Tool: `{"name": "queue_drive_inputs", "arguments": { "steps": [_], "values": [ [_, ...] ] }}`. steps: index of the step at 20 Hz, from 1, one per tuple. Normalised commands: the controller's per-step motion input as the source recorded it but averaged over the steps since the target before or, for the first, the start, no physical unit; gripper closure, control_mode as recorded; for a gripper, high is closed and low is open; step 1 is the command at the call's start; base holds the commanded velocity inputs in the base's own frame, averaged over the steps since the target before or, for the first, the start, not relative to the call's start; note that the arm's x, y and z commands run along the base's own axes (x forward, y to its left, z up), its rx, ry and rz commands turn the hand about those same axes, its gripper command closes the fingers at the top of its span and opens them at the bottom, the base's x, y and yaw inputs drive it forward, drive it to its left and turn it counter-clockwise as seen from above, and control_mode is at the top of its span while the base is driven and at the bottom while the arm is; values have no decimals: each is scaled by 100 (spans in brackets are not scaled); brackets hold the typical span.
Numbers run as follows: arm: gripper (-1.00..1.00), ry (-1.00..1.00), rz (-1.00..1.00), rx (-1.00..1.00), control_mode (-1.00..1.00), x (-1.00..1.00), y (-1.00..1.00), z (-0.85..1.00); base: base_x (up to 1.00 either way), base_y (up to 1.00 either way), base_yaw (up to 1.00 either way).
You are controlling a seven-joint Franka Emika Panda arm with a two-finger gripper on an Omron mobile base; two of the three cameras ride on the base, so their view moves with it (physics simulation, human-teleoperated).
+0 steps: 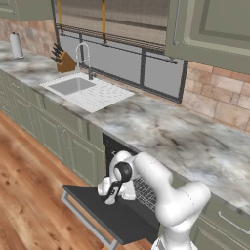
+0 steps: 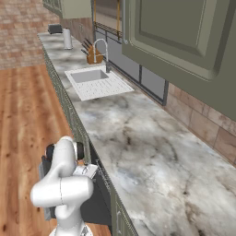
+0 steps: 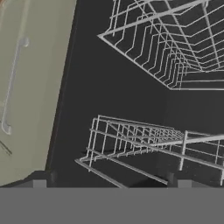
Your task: Open the dishwasher door and pull out the top rack.
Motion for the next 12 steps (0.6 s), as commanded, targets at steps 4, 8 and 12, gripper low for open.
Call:
{"name": "queue_drive_inputs", "arguments": {
  "steps": [4, 8, 12],
  "values": [
    [-100, 0, 8, -18, -100, 0, 0, 76, 0, 0, 0],
    [-100, 7, 0, -12, -100, 5, 0, 91, 0, 0, 0],
    [-100, 19, 0, -2, -100, 12, -6, 59, 0, 0, 0]
  ]
}}
